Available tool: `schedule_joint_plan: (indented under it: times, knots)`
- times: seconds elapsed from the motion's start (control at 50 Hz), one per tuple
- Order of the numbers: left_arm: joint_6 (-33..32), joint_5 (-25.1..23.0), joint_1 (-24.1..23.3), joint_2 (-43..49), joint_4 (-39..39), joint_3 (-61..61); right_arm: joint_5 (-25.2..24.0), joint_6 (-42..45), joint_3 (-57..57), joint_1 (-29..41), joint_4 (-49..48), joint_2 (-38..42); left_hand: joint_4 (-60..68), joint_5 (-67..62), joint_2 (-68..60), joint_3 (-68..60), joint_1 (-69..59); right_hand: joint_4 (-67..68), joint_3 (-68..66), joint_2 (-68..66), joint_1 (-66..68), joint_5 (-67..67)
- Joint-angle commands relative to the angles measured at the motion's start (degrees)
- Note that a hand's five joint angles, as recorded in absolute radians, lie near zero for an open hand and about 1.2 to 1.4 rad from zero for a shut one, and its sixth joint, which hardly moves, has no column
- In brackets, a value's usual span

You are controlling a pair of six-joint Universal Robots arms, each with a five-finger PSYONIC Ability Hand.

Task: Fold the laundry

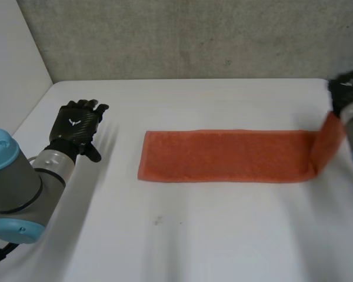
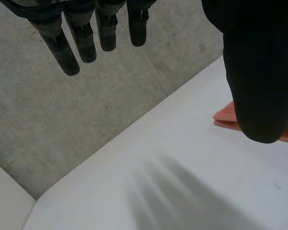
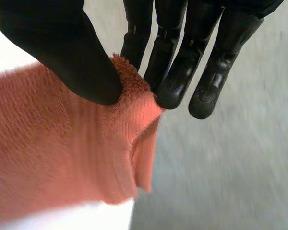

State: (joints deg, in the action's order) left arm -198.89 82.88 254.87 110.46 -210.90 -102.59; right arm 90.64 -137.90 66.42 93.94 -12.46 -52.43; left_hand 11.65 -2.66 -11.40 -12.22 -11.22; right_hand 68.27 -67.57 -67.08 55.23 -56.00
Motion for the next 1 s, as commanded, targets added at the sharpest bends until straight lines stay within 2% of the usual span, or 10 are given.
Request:
schedule_joint_plan:
  times: [0.02,0.14,0.32,0.36,0.38,0.42,0.52,0.66,0.84,1.0]
  knots:
    - [-0.01,1.14,0.01,-0.07,-0.13,0.03,-3.36,2.46,-1.73,23.11,-6.7,0.4,-1.65,2.66,1.4,2.22,1.22,11.73,-12.43,-12.92,24.77,-14.0]
    - [-0.01,1.14,0.1,-0.07,-0.39,0.03,-8.88,4.48,-3.13,35.75,-10.13,6.62,-1.65,2.66,1.4,2.22,1.22,11.73,-12.43,-12.92,24.77,-14.0]
    - [-0.01,1.23,0.1,-0.07,-0.39,-0.06,-10.22,4.66,-2.78,41.77,-9.08,13.58,-1.65,2.66,1.4,2.22,1.22,11.73,-12.43,-12.92,24.77,-14.0]
    - [-0.01,1.23,0.1,-0.07,-0.39,-0.06,-9.61,4.57,-2.96,41.77,-8.47,13.94,-1.65,2.66,1.4,2.22,1.22,-9.77,9.08,8.59,3.27,7.51]
    - [-0.01,1.23,0.1,-0.07,-0.39,-0.06,-8.38,4.48,-3.22,41.68,-7.85,14.03,-1.65,2.66,1.4,2.22,1.22,-40.05,39.35,38.86,-27.01,37.78]
    - [-0.01,1.23,0.1,-0.07,-0.3,-0.06,-6.27,4.31,-3.31,41.51,-7.41,13.41,-1.65,2.66,1.4,2.22,1.22,-58.27,57.57,57.08,-45.23,56.0]
    - [-0.01,1.23,-0.08,-0.07,-0.3,-0.24,0.23,1.33,-1.92,39.85,-6.88,7.82,-1.65,2.66,1.4,2.22,1.22,-58.27,57.57,57.08,-45.23,56.0]
    - [-0.01,1.23,-0.43,-0.07,-0.39,-0.59,1.21,-14.13,5.91,31.93,-3.02,-2.14,-1.65,2.66,1.4,2.22,1.22,-58.27,57.57,57.08,-45.23,56.0]
    - [-0.01,1.14,-0.78,-0.07,-0.39,-0.59,-1.86,-31.2,15.75,19.63,8.85,-5.49,-1.65,2.66,1.4,2.22,1.22,-57.7,57.01,56.52,-44.66,55.44]
    - [-0.01,1.23,-1.13,-0.07,-0.39,-0.76,-7.41,-31.47,20.07,13.82,6.39,-4.61,-1.65,2.66,1.4,2.22,1.22,-28.92,28.22,27.73,-15.87,26.65]
